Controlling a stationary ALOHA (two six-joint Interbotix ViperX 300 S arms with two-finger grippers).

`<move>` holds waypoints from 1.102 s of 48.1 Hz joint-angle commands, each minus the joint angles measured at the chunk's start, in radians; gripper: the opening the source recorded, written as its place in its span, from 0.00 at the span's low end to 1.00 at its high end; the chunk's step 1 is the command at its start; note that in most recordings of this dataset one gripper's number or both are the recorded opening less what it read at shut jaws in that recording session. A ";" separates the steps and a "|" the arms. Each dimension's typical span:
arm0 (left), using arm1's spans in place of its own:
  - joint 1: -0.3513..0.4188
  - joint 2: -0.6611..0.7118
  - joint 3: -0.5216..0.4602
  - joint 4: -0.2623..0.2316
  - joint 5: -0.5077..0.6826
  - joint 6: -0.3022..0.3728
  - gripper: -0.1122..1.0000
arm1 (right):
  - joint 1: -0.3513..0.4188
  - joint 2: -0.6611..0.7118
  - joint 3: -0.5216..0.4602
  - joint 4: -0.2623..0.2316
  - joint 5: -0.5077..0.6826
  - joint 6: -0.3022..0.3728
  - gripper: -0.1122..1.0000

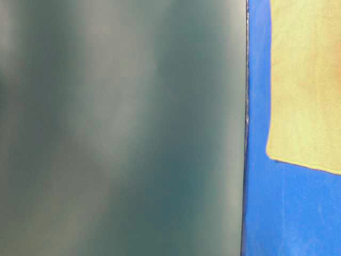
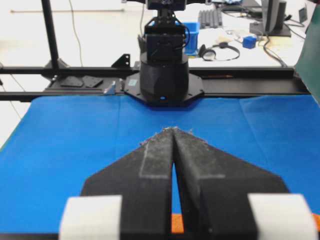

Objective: Fold the orange towel.
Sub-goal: 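Move both grippers to the towel's far corners and grasp them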

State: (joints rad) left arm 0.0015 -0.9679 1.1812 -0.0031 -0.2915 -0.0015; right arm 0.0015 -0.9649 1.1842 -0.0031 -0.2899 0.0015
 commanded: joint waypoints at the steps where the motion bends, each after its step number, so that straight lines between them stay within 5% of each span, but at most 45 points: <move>1: 0.012 0.040 -0.029 -0.023 -0.015 -0.002 0.10 | -0.008 0.006 -0.034 0.000 -0.012 -0.005 0.10; 14: 0.092 0.275 -0.118 -0.023 -0.072 0.017 0.10 | -0.129 -0.012 -0.044 0.031 0.123 0.014 0.10; 31: 0.239 0.594 -0.296 -0.023 -0.054 -0.009 0.13 | -0.460 0.051 -0.025 0.072 0.313 0.014 0.11; 39: 0.308 0.730 -0.364 -0.025 -0.038 -0.011 0.42 | -0.626 0.141 -0.005 0.072 0.367 0.014 0.14; 48: 0.365 0.900 -0.423 -0.026 -0.048 -0.011 0.84 | -0.733 0.328 0.005 0.069 0.328 0.012 0.58; 53: 0.393 1.009 -0.468 -0.029 -0.060 -0.012 0.92 | -0.761 0.451 0.006 0.067 0.250 0.011 0.63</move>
State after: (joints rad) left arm 0.3758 -0.0061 0.7563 -0.0291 -0.3359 -0.0123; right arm -0.7424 -0.5875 1.1996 0.0660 0.0215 0.0138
